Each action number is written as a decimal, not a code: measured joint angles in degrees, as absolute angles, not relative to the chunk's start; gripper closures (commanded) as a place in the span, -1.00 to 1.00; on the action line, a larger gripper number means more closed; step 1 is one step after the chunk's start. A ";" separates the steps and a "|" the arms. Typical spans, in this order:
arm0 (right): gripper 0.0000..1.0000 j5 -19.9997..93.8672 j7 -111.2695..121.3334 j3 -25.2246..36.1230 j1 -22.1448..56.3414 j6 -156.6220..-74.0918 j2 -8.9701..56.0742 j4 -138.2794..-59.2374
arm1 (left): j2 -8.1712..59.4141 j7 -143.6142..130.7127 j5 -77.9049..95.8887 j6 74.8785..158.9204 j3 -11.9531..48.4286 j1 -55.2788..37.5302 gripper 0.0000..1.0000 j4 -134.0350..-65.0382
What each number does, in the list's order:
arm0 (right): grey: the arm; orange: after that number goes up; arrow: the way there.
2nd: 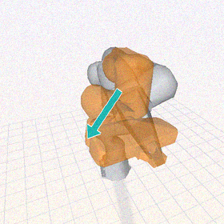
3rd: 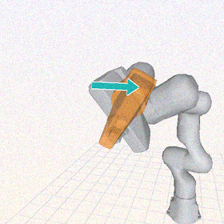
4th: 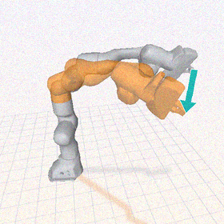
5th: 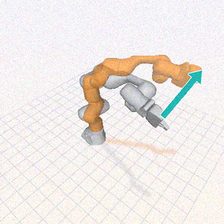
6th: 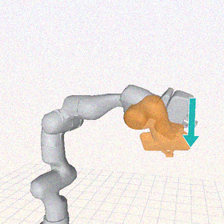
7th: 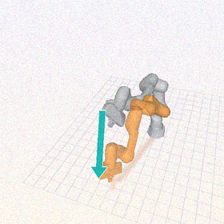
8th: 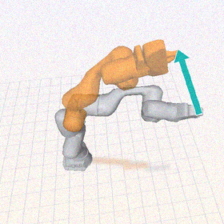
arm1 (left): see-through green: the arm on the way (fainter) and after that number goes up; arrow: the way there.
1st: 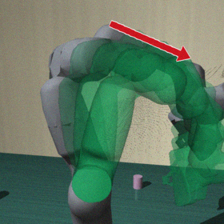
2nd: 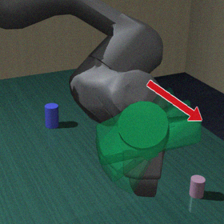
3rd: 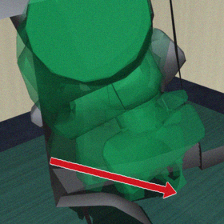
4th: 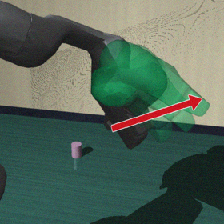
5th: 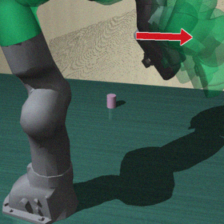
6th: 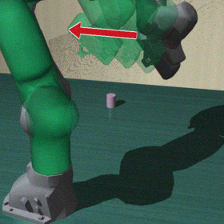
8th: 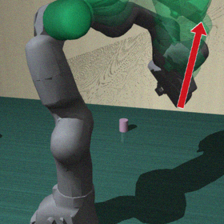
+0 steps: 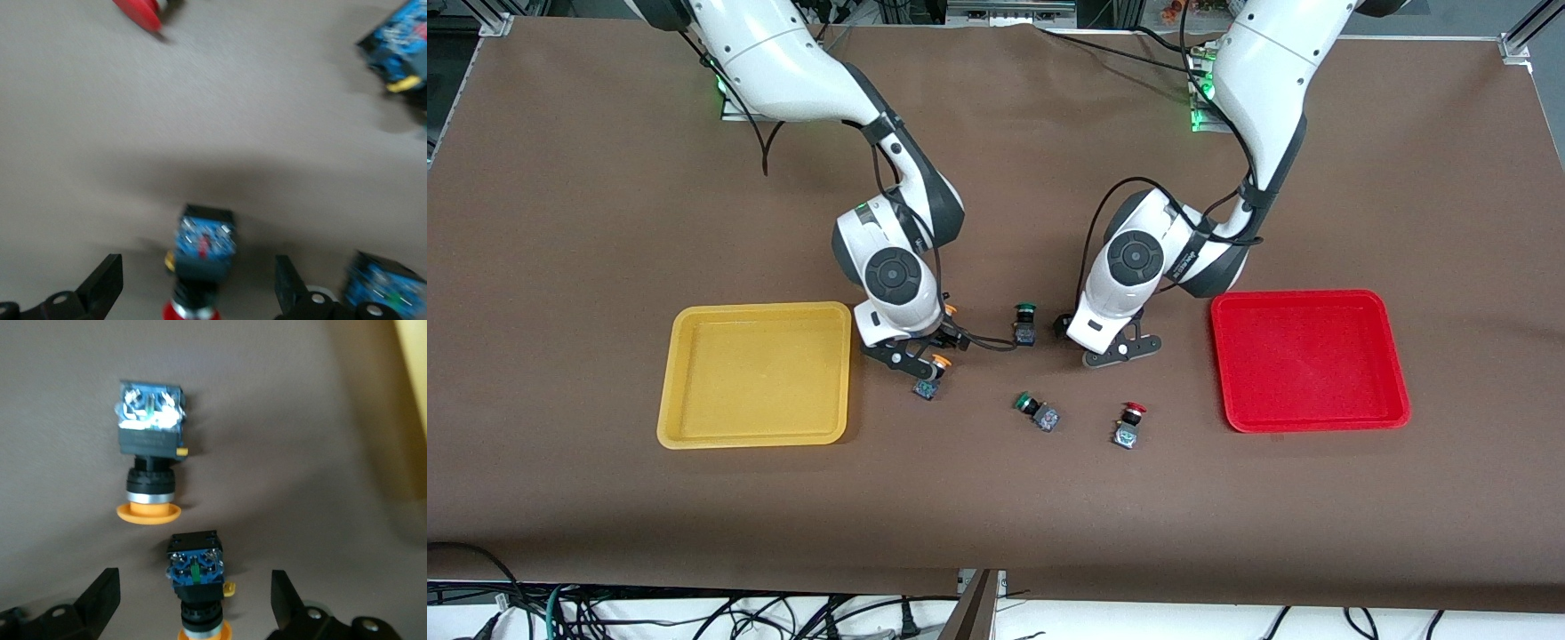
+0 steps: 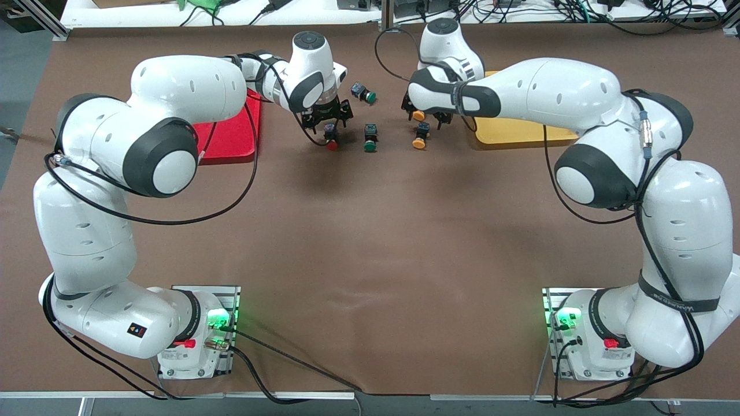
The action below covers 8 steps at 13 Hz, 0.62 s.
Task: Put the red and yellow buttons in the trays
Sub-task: 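Close the right gripper on orange button while the left gripper grips red, then place the orange button in yellow tray and red button in red tray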
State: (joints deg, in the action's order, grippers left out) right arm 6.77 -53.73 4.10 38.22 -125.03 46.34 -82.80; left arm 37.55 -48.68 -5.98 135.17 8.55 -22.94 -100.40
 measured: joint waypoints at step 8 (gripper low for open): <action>1.00 6.81 -53.24 4.63 38.18 -125.22 47.48 -82.01 | 39.14 -48.75 -6.85 136.09 8.45 -22.89 0.93 -100.30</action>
State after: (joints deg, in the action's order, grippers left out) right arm 6.81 -53.24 4.63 38.18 -125.22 47.48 -82.01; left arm 39.14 -48.75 -6.85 136.09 8.45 -22.89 -100.30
